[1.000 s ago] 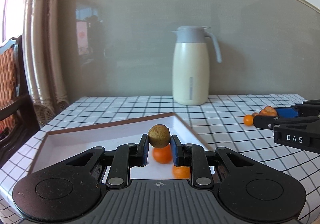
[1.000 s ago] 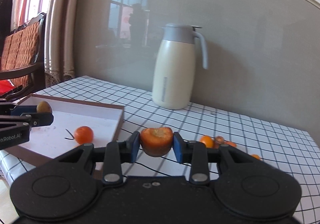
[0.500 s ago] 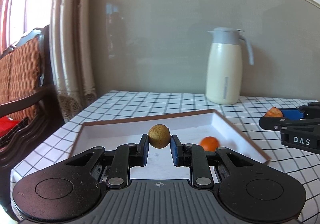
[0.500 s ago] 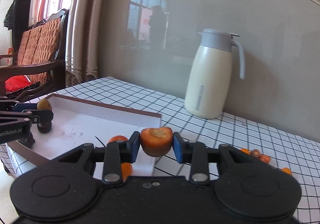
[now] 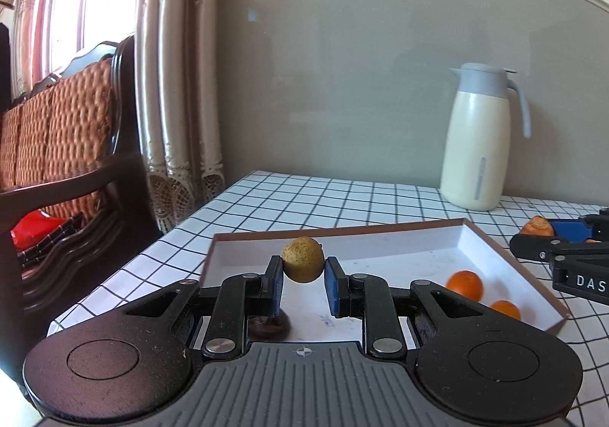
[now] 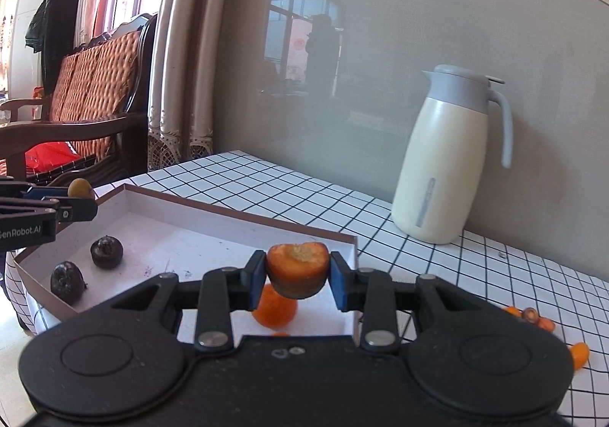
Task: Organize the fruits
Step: 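Carry the olive-brown fruit and carrot chunk over the white box with both tools, then open both tools above the white box to drop the fruit and carrot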
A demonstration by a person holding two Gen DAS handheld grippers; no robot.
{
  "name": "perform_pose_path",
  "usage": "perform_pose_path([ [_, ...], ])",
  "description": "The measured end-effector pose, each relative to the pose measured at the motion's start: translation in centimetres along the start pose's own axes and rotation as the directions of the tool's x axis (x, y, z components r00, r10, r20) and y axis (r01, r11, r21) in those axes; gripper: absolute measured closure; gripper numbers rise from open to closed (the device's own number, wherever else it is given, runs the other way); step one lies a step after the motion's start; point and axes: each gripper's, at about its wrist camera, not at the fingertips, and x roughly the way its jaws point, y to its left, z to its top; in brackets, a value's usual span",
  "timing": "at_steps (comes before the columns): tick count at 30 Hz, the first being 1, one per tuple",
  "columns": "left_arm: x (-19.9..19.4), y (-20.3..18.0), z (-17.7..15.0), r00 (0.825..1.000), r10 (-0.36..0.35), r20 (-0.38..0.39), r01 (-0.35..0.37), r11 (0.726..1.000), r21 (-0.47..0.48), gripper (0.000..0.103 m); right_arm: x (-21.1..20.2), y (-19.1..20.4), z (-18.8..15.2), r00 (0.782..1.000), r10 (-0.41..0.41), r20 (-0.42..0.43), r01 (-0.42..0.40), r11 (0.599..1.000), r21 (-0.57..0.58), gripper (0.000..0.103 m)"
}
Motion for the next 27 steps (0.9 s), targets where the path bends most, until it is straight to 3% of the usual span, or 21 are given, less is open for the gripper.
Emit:
perform_pose_path([
  [27,7.3,3.3,1.7,0.998,0.048,-0.049,-0.049,0.999,-0.024,0.08,7.2,0.1,2.1,0.999,0.02,-0.045,-0.018,0.999,0.049,0.077],
])
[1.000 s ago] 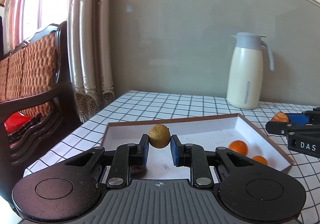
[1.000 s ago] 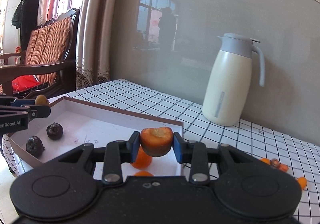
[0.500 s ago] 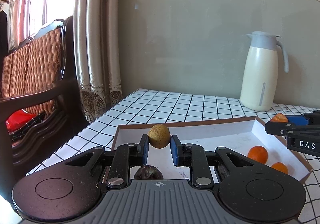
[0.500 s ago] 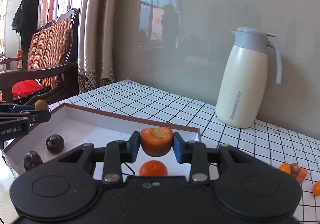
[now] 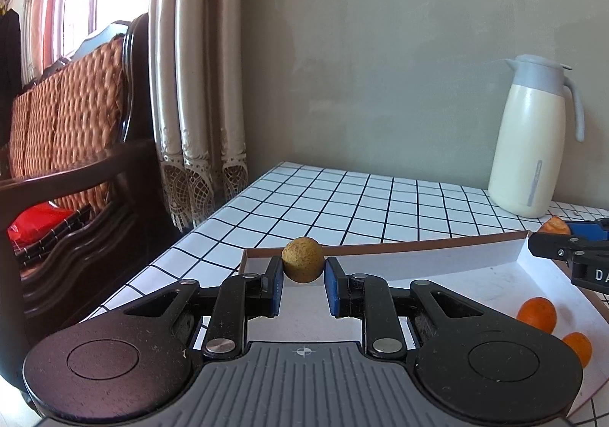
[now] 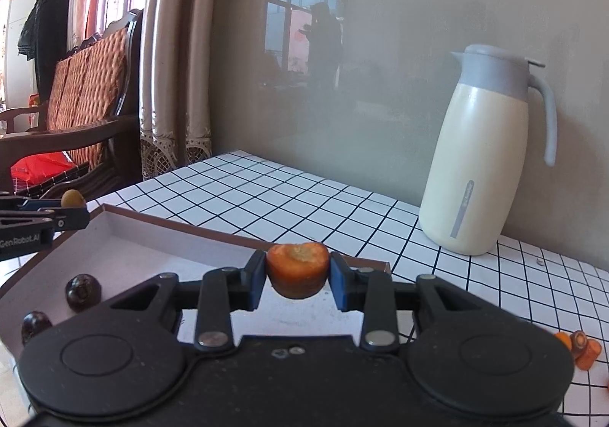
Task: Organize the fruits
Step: 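Open both tools above the white box to drop the fruit and carrot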
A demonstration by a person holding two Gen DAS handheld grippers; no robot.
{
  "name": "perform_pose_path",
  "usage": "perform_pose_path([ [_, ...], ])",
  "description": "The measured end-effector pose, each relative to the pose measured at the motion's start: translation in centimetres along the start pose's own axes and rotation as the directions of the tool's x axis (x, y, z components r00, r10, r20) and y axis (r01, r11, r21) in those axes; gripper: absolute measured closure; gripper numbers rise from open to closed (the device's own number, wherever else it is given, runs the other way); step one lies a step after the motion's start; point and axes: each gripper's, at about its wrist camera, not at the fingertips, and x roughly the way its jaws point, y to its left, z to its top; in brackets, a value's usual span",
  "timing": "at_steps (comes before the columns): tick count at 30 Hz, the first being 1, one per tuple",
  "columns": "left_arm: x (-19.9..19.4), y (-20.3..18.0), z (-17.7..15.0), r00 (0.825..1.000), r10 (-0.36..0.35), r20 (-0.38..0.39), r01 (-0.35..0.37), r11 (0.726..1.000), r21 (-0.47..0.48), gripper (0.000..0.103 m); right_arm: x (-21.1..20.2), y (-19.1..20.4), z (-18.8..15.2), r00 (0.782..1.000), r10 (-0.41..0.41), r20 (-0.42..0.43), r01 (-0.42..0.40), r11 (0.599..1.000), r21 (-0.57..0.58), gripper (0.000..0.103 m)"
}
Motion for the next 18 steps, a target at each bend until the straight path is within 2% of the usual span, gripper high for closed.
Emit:
perform_pose_path([
  [12,1.9,0.1,0.5,1.0,0.011,-0.023,-0.012,1.0,-0.018,0.079,2.3,-0.9,0.9,0.999,0.006,-0.032,-0.005,0.999,0.032,0.077],
  [14,2.2,0.0,0.5,1.0,0.014,-0.025,-0.014,1.0,-0.017,0.079,2.7,-1.0,1.0,0.999,0.019,-0.049,-0.018,0.999,0.032,0.073],
  [16,2.2,-0.1,0.4,1.0,0.024,-0.014,-0.024,1.0,-0.017,0.076,2.7,-1.1,1.1,0.998,-0.041,-0.043,0.042,0.999,0.023,0.033],
  [17,2.1,0.0,0.2,0.999,0.039,-0.007,-0.04,0.999,-0.025,0.044,2.1,-1.3,0.9,0.996,-0.088,0.007,0.087,0.996,0.034,0.006],
  [18,1.8,0.1,0.1,0.999,0.049,0.007,-0.049,0.998,-0.04,0.019,1.6,-1.6,0.8,0.994,-0.105,0.04,0.103,0.993,0.051,0.006],
])
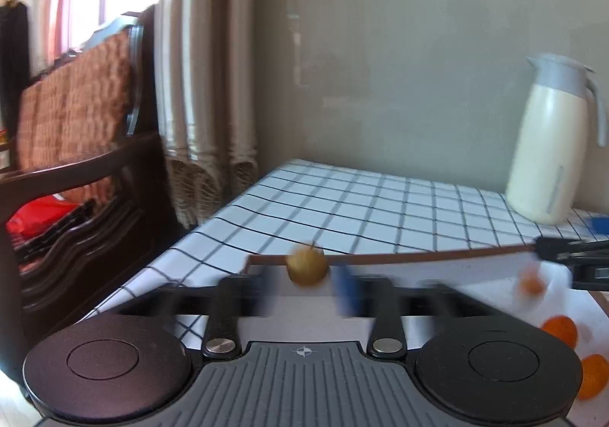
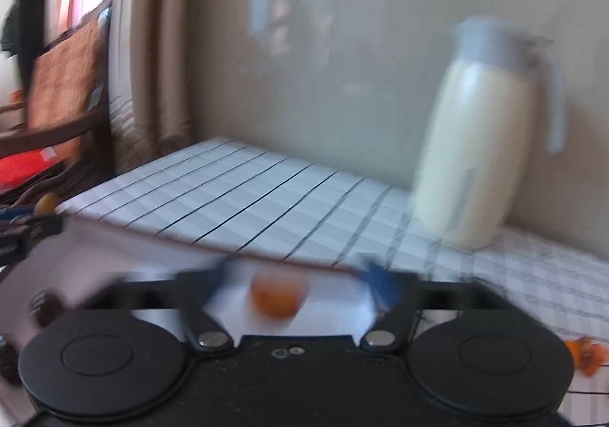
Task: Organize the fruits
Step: 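Open both tools above the white box to drop the fruit and carrot, then move both tools back toward the oranges and carrot pieces on the table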
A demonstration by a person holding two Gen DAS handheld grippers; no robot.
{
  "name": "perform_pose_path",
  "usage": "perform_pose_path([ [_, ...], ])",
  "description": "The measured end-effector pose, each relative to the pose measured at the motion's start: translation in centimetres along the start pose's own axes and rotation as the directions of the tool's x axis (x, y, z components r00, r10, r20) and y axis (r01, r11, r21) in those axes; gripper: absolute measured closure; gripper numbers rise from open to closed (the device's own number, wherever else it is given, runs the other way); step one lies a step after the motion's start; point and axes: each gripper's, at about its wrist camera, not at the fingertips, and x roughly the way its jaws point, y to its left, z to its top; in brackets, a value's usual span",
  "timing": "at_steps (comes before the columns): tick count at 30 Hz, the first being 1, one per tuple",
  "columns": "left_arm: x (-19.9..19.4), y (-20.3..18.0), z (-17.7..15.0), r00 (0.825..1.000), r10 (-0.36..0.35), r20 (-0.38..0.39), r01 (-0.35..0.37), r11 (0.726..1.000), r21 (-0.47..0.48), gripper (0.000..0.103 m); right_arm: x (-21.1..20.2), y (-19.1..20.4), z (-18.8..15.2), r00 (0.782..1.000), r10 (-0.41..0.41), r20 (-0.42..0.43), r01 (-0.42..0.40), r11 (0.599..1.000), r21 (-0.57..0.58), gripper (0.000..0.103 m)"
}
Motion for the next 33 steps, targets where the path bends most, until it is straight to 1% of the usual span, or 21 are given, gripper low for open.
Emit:
perform_pose_path([
  [1,-0.4,0.2,0.0,1.0,0.0,0.026,0.0,1.0,-0.012,0.0,-0.1,-0.3,0.1,1.0,0.01,-0.012,-0.01,1.0,0.011,0.006],
  [2,-0.7,0.3,0.0,0.999,0.008,0.045,-0.007,1.0,-0.017,0.0,-0.1,-0.6,0.2,1.0,0.021,-0.017,-0.021,1.0,0.022,0.006],
  [4,-0.8,0.4,0.2,0.999,0.012,0.046,-0.011,1.0,-0.021,0.0,-0.2,-0.9,-0.1,1.0,0.007,-0.006,-0.006,1.0,0.031,0.006],
  [5,-0.8,0.4,0.1,0.999,0.008,0.046,-0.007,1.0,-0.027,0.0,-0.1,-1.0,-0.3,1.0,0.008,-0.019,-0.007,0.999,0.031,0.006],
  [7,-0.6,0.4,-0.1,1.0,-0.013,0.027,0.013,1.0,-0.019,0.0,0.2,-1.2,-0.5,0.999,0.011,-0.031,-0.009,0.999,0.041,0.006],
  [10,-0.7,0.0,-0.2,0.999,-0.019,0.027,0.019,1.0,-0.003,0.0,0.2,-1.4,-0.6,0.999,0.017,-0.045,-0.015,0.999,0.041,0.006],
  [19,-1.0,-0.2,-0.1,0.999,-0.029,0.016,0.029,1.0,-0.005,0.0,0.0,-1.2,-0.6,0.998,0.014,-0.053,-0.012,0.999,0.043,0.006],
  [25,-2.1,-0.4,-0.2,0.999,-0.032,0.015,0.032,0.999,-0.023,0.0,-1.1,-1.2,-1.0,0.997,0.02,-0.07,-0.017,0.999,0.037,0.006],
  [29,-3.0,-0.7,-0.4,0.999,-0.048,0.005,0.048,0.998,-0.039,0.0,-2.2,-1.3,-1.3,0.998,0.015,-0.067,-0.012,0.999,0.036,0.006],
  [33,-4.0,-1.3,-0.6,0.998,-0.056,0.016,0.056,0.998,-0.031,0.0,-3.5,-1.7,-1.7,0.998,0.0,-0.062,0.002,0.999,0.037,0.006],
])
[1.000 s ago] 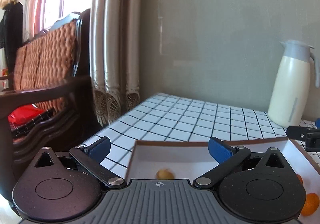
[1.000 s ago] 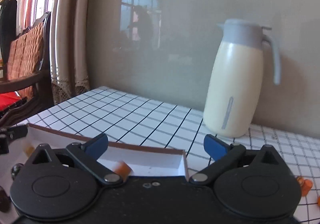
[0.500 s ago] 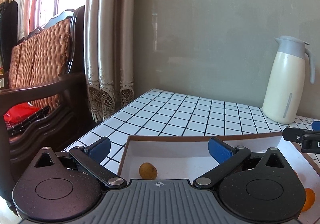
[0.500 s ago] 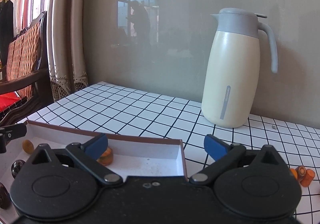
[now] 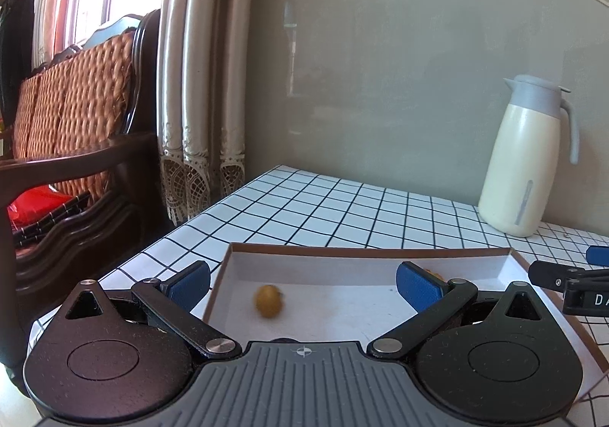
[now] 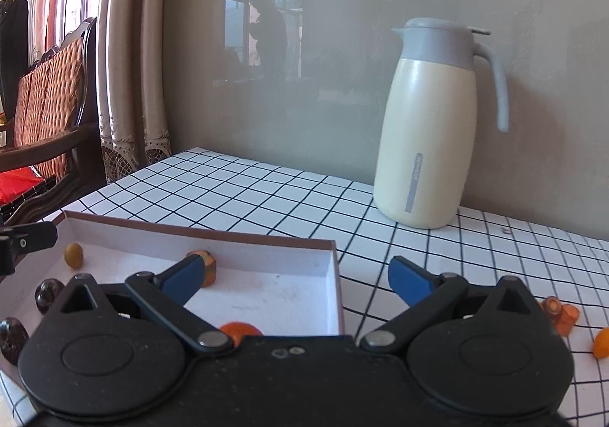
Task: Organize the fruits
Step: 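Move both tools back toward the oranges and carrot pieces on the table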
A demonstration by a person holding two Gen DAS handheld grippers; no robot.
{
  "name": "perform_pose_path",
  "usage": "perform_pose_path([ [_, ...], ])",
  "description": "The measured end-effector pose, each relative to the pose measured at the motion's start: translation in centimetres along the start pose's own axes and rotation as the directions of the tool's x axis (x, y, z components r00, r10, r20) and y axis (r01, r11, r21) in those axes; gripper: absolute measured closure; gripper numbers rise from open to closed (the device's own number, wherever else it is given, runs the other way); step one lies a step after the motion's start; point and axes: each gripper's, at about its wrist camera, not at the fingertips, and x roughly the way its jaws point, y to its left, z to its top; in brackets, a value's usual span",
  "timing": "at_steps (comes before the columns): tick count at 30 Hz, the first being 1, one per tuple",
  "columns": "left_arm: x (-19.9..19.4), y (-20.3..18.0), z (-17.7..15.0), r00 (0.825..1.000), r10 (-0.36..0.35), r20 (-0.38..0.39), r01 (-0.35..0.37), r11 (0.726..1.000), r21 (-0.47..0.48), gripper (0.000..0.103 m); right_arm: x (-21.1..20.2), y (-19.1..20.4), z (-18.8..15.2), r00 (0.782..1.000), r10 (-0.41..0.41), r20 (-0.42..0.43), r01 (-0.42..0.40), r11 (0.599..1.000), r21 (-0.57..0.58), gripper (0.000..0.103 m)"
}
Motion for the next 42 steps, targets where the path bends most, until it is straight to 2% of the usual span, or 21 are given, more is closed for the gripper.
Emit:
perform_pose_path([
  [13,-2.5,-3.3,-0.2,0.998,-0.053,0.017,0.053,0.999,0.003,0.0,-3.4,-2.3,-0.9,0.999,-0.038,0.017,0.038,0.999,0.002,0.006],
  [23,-3.1,-8.3,-0.6,0.992,-0.124,0.02,0.122,0.989,0.079,0.0,-5.5,-5.5,-1.7,0.996,-0.091,0.023,0.091,0.996,-0.004,0.006],
  [32,-3.4,-13.3,-1.0,0.98,-0.197,0.008,0.194,0.973,0.126,0.0,-7.2,-9.3,-2.6,0.988,-0.154,0.029,0.154,0.988,0.019,0.006],
  [42,-3.4,-18.8,-1.7,0.959,-0.284,-0.011,0.281,0.943,0.177,0.0,-8.2,-13.7,-4.0,0.971,-0.241,0.014,0.24,0.97,0.05,0.006],
])
